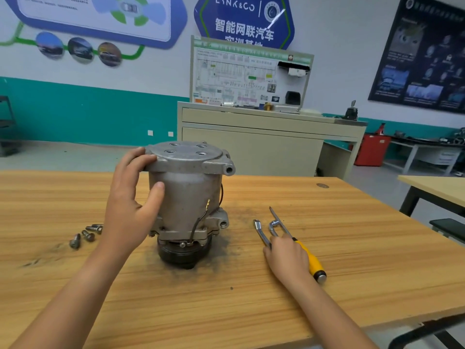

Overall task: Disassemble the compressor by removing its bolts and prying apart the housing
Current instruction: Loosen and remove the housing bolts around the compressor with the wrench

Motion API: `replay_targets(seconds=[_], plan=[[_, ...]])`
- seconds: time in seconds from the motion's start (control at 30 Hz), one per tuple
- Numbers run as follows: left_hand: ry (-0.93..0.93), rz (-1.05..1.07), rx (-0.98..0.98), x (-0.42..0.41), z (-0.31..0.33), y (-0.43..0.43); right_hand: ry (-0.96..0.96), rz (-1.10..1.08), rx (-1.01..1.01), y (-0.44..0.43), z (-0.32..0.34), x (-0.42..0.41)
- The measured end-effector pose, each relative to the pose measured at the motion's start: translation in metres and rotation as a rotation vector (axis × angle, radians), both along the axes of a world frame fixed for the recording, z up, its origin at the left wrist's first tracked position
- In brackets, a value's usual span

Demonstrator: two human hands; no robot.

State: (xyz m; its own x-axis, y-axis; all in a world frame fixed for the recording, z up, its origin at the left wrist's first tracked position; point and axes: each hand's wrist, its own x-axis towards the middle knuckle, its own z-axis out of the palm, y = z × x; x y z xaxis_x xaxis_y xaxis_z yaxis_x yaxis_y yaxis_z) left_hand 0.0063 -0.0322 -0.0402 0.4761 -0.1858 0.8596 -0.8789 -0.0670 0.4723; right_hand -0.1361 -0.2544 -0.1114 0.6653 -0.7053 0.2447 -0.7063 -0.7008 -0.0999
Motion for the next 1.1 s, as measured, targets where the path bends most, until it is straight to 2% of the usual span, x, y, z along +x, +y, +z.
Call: replay_targets(seconds=[0.17,0.23,0.3,0.4,0.5,0.6,0.77,0.83,0.97,1.1], plan=[[-0.003,-0.014,-0.003,-0.002,0.001,0.001,0.034,0.004,0.02,0.001,0.003,-0.004],[0.005,-0.032,0.005,-0.003,0.003,0.003,-0.011,0.035,0.028,0.003,0.006,-0.006],[0.003,-0.053,0.013,-0.001,0.006,0.007,-0.207,0.159,0.065,0.007,0.012,-0.005],[0.08,-0.092,-0.036,0.006,0.012,0.012,-0.68,0.43,0.393,0.027,0.04,0.006],[0.196,-0.144,-0.104,0.007,0.013,0.01,-0.885,0.643,0.639,0.047,0.069,0.027],[0.229,-0.168,-0.18,0.006,0.014,0.005,-0.921,0.741,0.722,0.064,0.086,0.048],[0.364,-0.246,-0.339,0.01,0.02,-0.001,-1.101,0.702,0.703,0.076,0.091,0.059],[0.402,-0.259,-0.353,0.009,0.018,-0.005,-1.099,0.703,0.684,0.076,0.093,0.06],[0.589,-0.293,-0.478,0.013,0.021,-0.019,-1.091,0.707,0.754,0.073,0.098,0.07],[0.625,-0.263,-0.554,0.019,0.028,-0.033,-1.126,0.7,0.809,0.07,0.1,0.092]])
